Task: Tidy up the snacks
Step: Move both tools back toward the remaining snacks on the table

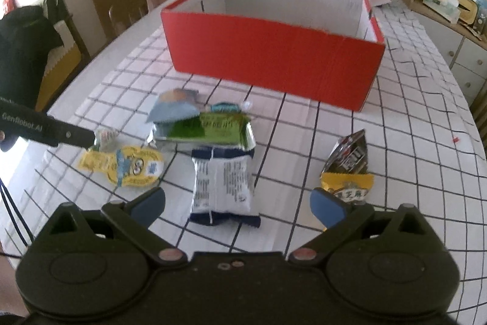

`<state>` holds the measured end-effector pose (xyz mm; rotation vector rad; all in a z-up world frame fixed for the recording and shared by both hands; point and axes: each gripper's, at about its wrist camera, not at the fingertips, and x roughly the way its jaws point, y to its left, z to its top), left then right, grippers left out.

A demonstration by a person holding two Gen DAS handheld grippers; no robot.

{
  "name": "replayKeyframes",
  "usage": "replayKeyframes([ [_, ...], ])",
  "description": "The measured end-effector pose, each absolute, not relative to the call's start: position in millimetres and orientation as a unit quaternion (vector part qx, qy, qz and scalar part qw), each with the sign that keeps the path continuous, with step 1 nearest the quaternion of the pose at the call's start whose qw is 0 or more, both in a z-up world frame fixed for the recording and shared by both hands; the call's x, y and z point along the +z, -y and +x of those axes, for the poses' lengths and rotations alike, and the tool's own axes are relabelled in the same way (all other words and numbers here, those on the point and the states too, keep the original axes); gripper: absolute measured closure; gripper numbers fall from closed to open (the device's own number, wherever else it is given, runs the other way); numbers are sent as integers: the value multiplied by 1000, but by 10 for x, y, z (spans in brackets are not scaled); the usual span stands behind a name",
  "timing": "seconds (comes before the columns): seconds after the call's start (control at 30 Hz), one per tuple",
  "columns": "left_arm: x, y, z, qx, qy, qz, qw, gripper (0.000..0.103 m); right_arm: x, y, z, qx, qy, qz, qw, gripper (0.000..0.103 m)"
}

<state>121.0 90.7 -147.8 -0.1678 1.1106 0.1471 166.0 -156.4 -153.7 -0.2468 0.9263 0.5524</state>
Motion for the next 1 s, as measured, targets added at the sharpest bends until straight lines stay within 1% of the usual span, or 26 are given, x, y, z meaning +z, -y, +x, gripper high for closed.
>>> replayKeyframes([
  [0.2,-1644,-934,1265,84,-531,-65,841,11,-1702,1490,1723,259,-453,-127,844,4],
  [0.37,-1736,-920,1360,88,-536,-57,838,11,-1798,1434,1788,252,-458,-136,842,8],
  [0.5,-1808,-949,1412,93,-539,-54,835,11,-1837,1403,1827,247,-458,-140,842,9],
  [0.57,-1850,-987,1439,97,-544,-60,831,19,-1863,1386,1842,248,-461,-143,840,15],
  [0.67,-1902,-1004,1463,96,-552,-65,826,28,-1888,1358,1842,248,-461,-147,839,19],
  [0.9,-1958,-981,1500,96,-559,-59,821,27,-1896,1304,1825,247,-455,-155,841,33],
  [1.0,-1949,-959,1491,91,-560,-57,821,31,-1896,1295,1812,250,-454,-151,842,40],
])
